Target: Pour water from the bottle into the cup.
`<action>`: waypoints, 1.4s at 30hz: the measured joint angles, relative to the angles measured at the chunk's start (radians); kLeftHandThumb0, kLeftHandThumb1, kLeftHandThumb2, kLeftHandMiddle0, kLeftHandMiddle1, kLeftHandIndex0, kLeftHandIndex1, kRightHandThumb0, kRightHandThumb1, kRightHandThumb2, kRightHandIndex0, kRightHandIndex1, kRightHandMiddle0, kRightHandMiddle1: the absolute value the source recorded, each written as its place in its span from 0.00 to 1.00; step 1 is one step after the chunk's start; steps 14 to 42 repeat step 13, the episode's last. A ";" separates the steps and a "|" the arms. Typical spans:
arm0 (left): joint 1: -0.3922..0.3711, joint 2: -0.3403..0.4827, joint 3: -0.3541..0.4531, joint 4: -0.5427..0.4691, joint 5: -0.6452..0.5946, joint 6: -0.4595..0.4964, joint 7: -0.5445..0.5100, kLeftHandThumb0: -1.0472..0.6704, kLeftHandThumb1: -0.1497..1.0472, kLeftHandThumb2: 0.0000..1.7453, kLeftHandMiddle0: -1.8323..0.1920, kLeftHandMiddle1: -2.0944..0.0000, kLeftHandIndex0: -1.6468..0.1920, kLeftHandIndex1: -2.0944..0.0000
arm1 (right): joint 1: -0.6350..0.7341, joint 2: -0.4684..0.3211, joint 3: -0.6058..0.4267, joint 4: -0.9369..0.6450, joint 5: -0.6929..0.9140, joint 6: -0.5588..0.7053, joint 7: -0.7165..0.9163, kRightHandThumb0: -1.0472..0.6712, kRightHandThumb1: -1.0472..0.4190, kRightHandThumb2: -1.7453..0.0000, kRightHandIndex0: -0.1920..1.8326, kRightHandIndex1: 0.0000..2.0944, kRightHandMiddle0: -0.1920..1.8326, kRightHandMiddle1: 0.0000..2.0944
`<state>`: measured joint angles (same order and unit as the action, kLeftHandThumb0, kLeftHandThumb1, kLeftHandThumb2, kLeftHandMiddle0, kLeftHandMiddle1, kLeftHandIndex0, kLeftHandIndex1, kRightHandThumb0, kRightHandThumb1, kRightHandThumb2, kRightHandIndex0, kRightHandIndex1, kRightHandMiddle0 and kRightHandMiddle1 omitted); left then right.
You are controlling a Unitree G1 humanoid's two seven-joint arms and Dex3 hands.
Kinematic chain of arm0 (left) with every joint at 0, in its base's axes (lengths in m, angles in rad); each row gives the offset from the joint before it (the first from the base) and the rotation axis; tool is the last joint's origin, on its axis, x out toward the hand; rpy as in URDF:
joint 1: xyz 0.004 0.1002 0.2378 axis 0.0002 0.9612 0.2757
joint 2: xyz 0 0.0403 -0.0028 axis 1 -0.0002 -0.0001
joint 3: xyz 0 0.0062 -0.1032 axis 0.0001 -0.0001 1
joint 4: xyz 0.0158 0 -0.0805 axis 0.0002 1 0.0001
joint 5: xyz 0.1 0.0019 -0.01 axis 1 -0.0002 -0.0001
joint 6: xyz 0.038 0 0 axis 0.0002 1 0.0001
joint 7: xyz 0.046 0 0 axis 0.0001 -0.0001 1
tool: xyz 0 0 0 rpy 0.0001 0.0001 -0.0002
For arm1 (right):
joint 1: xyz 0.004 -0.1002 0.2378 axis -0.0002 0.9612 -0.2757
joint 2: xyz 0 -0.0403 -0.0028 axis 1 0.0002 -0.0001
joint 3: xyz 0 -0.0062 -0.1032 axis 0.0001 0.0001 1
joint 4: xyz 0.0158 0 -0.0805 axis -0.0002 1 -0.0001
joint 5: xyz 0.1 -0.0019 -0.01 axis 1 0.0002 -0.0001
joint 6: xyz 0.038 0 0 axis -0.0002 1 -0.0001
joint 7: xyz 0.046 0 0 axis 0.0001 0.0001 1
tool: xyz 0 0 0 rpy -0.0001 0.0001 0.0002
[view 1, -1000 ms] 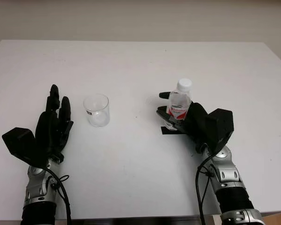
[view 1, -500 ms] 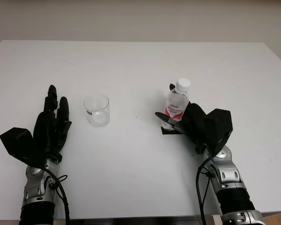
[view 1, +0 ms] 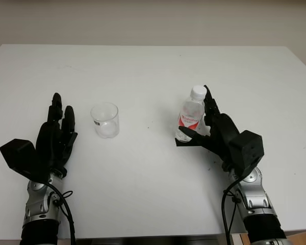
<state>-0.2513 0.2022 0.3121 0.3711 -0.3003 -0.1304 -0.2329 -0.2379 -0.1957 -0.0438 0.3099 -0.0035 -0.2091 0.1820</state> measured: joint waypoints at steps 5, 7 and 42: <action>-0.003 0.000 0.000 0.005 -0.001 0.000 -0.001 0.25 1.00 0.30 0.97 0.98 0.98 0.98 | 0.040 0.011 -0.002 -0.057 0.034 -0.023 0.004 0.06 0.09 0.97 0.00 0.00 0.00 0.00; -0.004 0.000 0.000 0.008 -0.001 0.000 -0.002 0.25 1.00 0.31 0.97 0.98 0.98 0.98 | 0.051 0.017 -0.001 -0.080 0.041 -0.024 0.007 0.05 0.09 0.97 0.00 0.00 0.00 0.00; -0.006 0.000 0.000 0.010 -0.001 0.000 0.002 0.25 1.00 0.30 0.97 0.98 0.98 0.98 | 0.078 0.026 0.016 -0.154 0.037 -0.026 0.010 0.04 0.08 0.97 0.00 0.00 0.00 0.00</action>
